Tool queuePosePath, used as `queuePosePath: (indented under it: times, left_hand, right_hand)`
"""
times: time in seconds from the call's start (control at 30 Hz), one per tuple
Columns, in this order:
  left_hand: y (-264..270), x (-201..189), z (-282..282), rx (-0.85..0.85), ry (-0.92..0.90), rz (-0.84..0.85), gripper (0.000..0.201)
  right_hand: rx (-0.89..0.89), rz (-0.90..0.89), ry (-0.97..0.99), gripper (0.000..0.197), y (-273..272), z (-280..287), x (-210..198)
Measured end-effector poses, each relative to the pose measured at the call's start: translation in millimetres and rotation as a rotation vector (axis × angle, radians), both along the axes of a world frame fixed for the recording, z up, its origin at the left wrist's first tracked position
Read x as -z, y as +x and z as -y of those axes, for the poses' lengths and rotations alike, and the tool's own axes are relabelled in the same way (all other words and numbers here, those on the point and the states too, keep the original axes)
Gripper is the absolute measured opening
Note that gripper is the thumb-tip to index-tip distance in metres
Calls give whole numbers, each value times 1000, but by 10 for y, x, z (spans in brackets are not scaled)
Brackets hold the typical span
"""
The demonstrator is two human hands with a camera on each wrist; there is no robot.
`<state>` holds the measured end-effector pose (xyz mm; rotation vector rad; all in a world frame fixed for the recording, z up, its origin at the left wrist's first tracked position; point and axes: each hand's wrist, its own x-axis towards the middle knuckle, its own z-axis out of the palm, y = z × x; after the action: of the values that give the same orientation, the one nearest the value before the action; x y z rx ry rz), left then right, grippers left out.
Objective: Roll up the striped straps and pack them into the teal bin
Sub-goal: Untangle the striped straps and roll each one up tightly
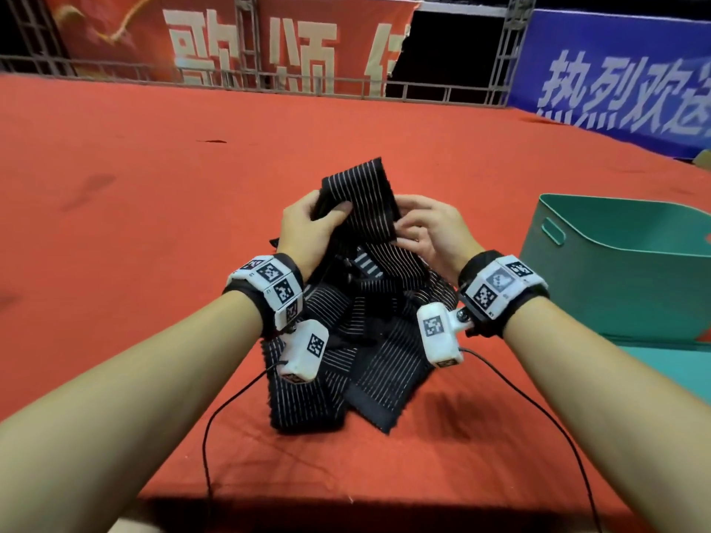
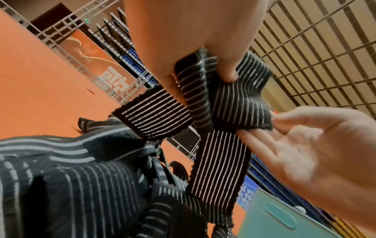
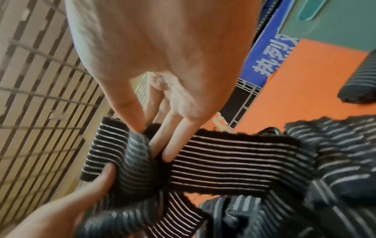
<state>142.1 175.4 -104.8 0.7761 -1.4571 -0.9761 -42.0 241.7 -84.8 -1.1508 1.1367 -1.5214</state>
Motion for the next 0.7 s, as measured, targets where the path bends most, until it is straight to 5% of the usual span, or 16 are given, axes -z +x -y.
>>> queuePosePath:
  times: [0.13,0.23,0.33,0.47,0.6,0.7]
  left_hand:
    - [121,-36,109,-73,118,-244,7]
    - [209,-59,165,-149,79,-252,6]
    - [293,-62,248,-259,72,-320,9]
    - [348,-67,219,-297,143,-401,11]
    - [281,256,-200,112,191,92,21]
    - [212,674,-436,265,280,414,19]
  right_hand:
    - [155,-608,58,55,-104,-4,234]
    - [115,-965,206,97,-255,-74,524]
    - [-48,-1100,362,139,-330,-122,851]
    - [-243,-1193,479,152,-213,-315,1001]
    - [-298,-1372,418,171,35,-394,1243]
    - [-322,-1553,323,160,103,-314,1448]
